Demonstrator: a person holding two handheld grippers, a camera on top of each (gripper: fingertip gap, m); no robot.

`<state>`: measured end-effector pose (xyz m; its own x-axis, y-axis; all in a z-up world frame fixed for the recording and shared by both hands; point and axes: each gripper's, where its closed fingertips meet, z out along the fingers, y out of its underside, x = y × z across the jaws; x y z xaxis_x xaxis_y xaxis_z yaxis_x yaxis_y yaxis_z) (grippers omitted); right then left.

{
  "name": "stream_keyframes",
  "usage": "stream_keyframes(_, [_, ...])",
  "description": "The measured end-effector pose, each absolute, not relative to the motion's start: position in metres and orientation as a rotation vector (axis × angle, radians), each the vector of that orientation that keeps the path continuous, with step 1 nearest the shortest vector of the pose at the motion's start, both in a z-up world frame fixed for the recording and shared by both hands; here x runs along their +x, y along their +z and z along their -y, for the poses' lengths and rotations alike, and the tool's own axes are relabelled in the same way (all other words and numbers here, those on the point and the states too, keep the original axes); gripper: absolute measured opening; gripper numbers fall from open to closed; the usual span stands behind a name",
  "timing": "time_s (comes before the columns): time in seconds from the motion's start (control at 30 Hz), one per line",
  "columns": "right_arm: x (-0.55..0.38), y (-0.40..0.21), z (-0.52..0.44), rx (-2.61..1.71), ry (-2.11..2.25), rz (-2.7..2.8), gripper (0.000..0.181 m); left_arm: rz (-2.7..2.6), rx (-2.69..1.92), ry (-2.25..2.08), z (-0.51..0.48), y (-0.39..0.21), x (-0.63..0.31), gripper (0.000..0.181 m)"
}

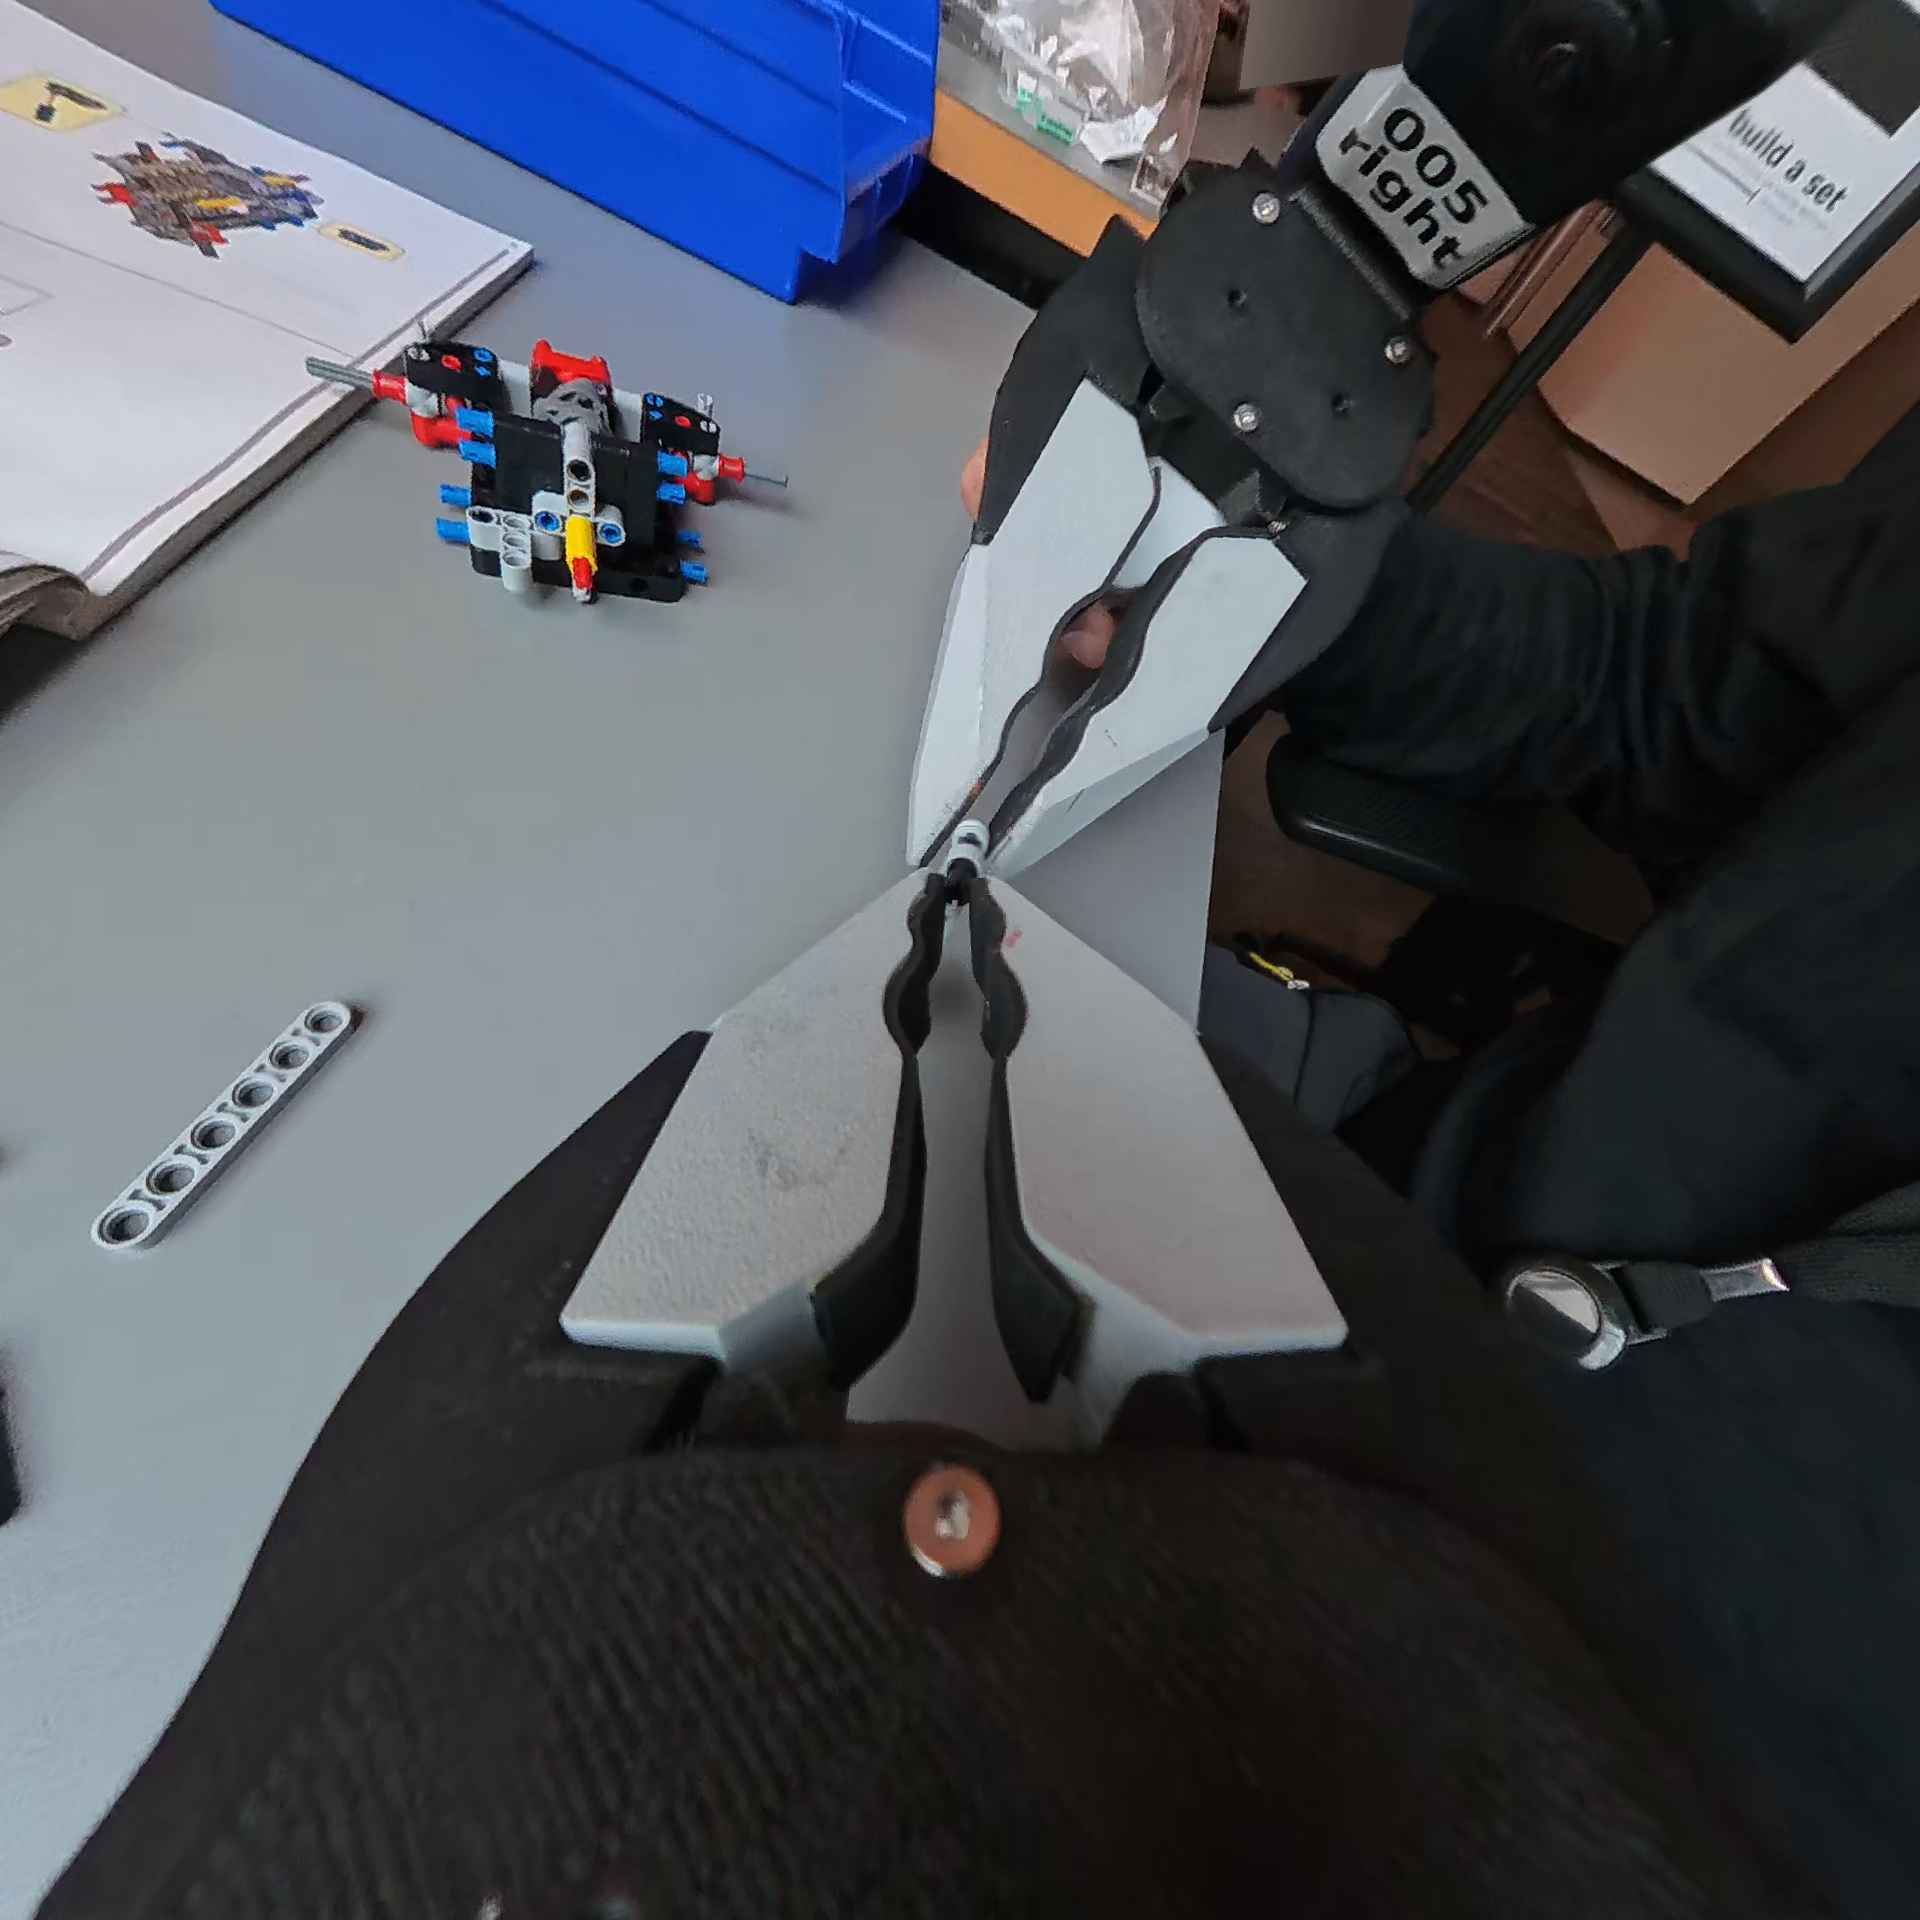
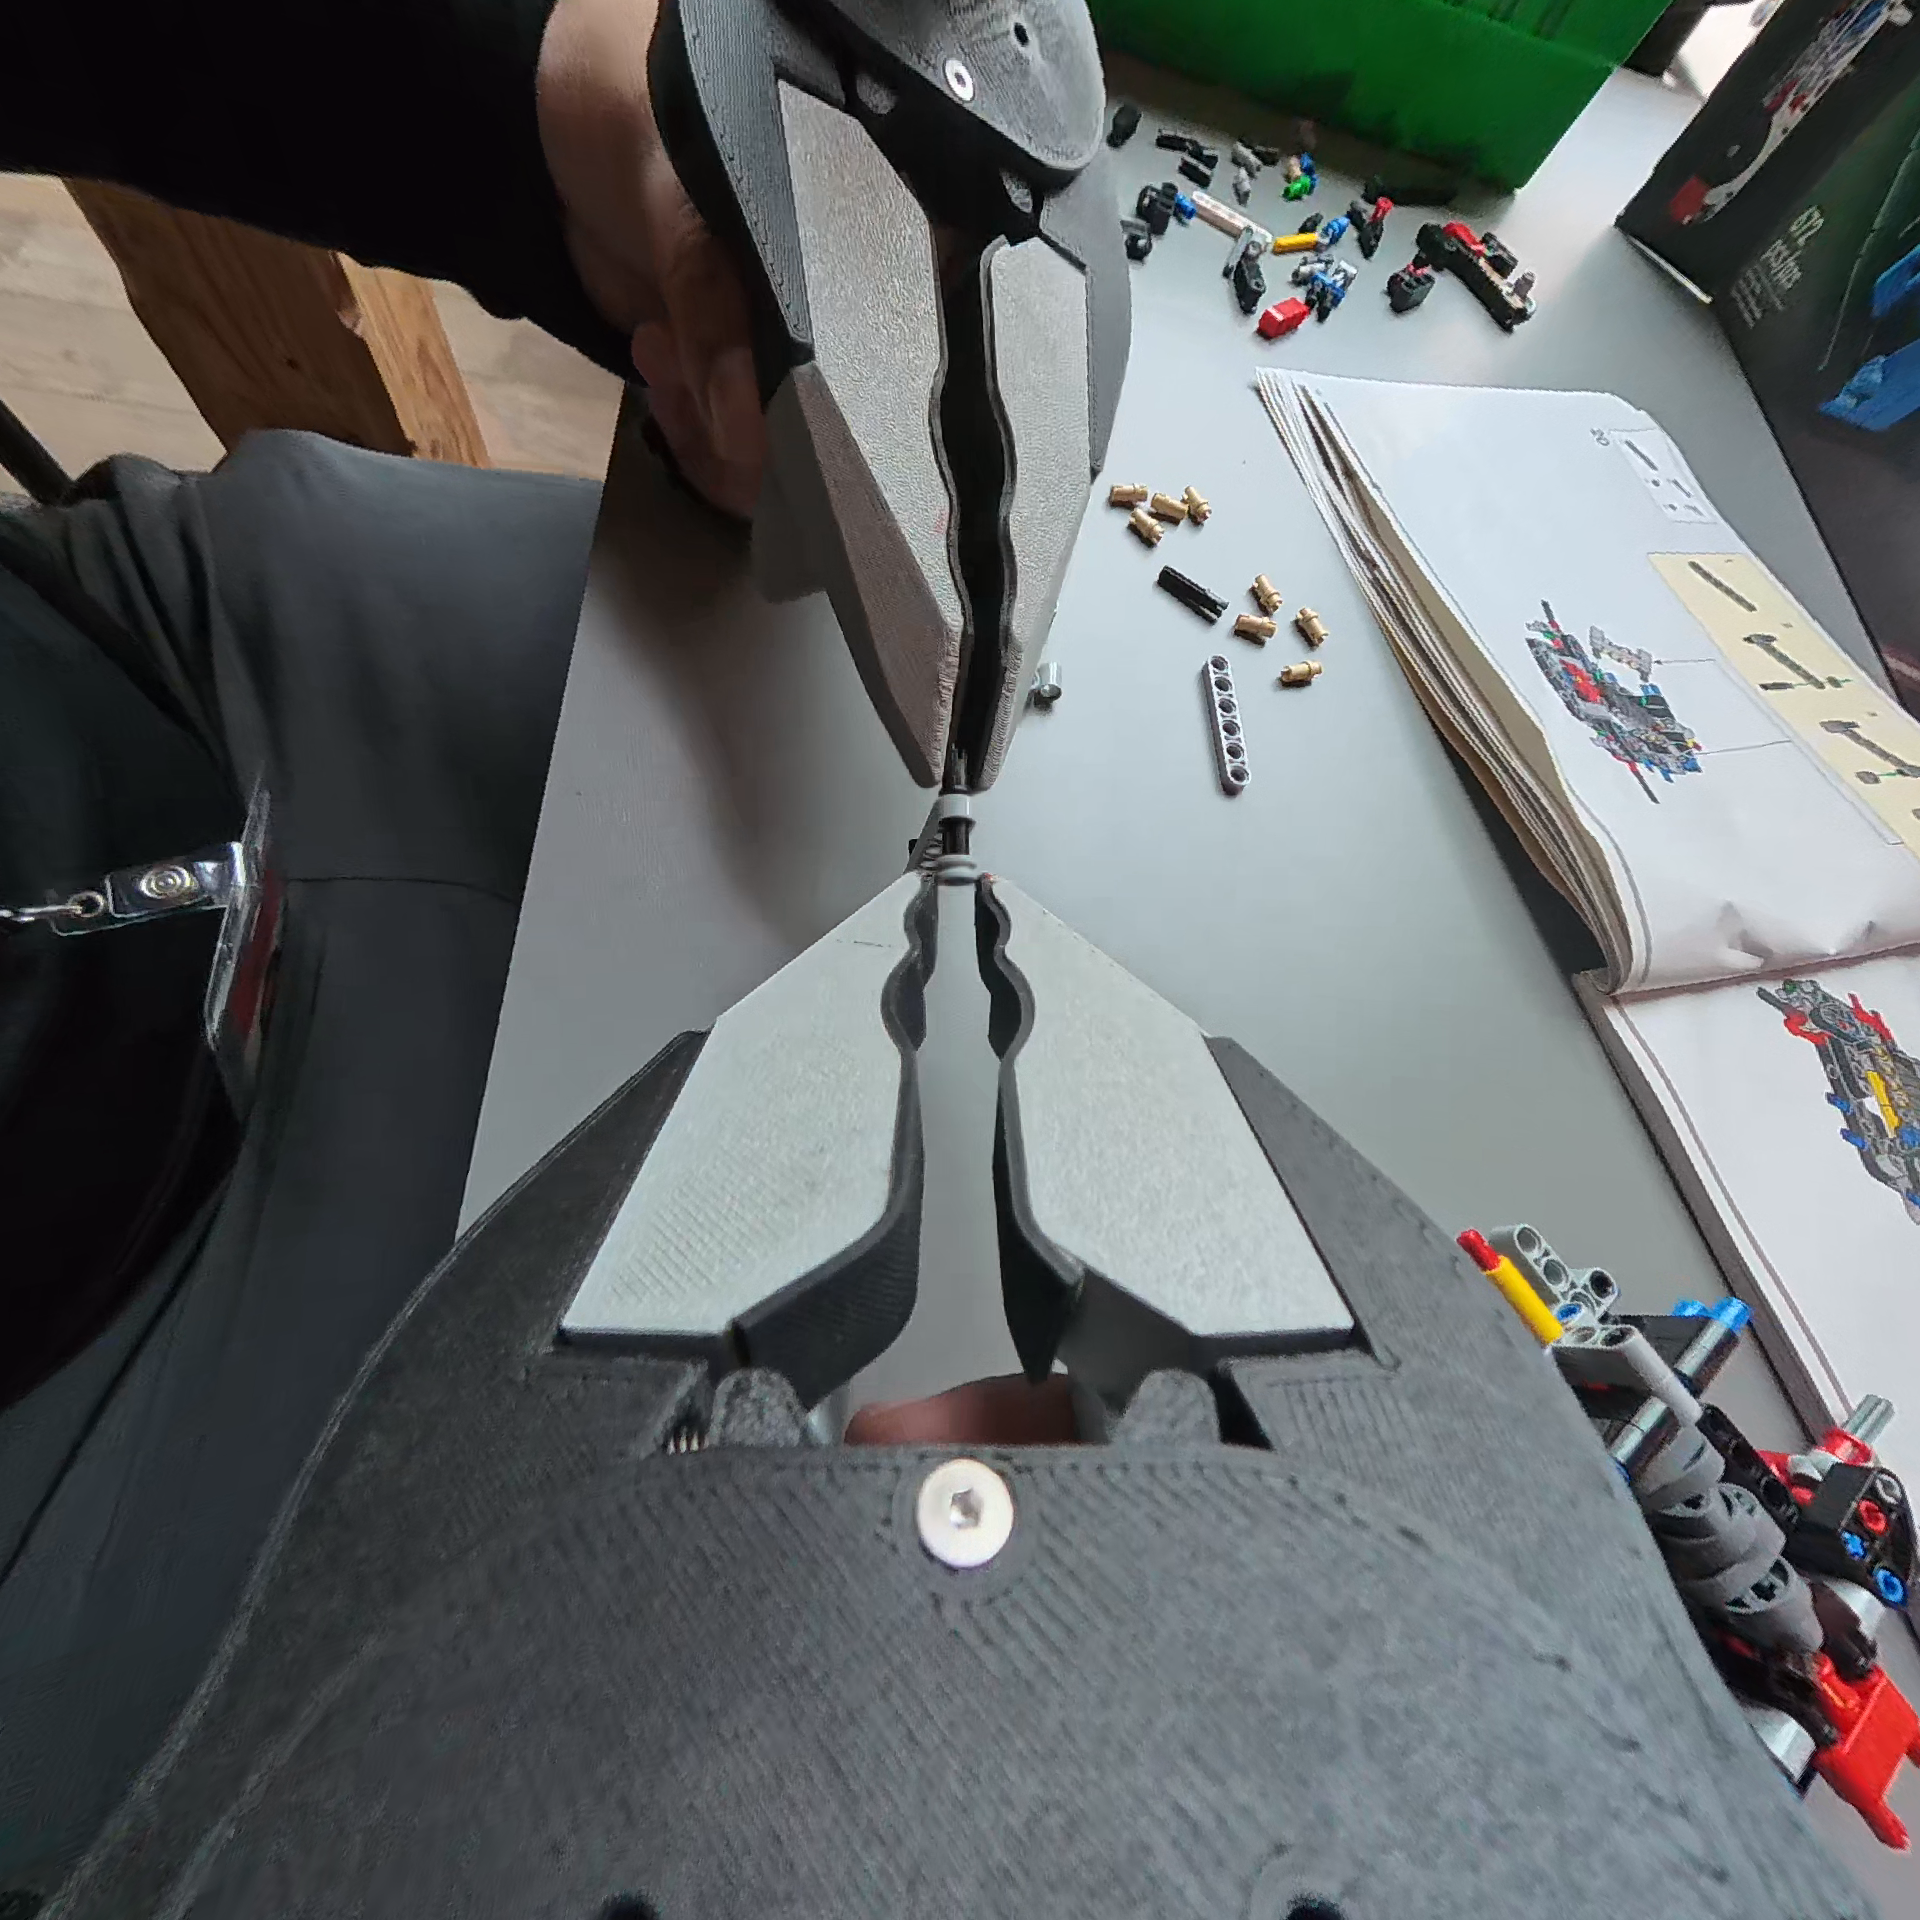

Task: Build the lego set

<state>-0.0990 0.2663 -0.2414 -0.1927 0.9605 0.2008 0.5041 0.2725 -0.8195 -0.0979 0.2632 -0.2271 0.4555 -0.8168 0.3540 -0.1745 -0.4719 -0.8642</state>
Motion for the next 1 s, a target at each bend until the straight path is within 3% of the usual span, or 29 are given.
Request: stream_keyframes(1.0, [-0.102, -0.231, -0.267, -1.285, 0.895, 1.716, 0.004, -0.738, -1.905, -1.117, -0.266, -0.222, -0.101, 0.002])
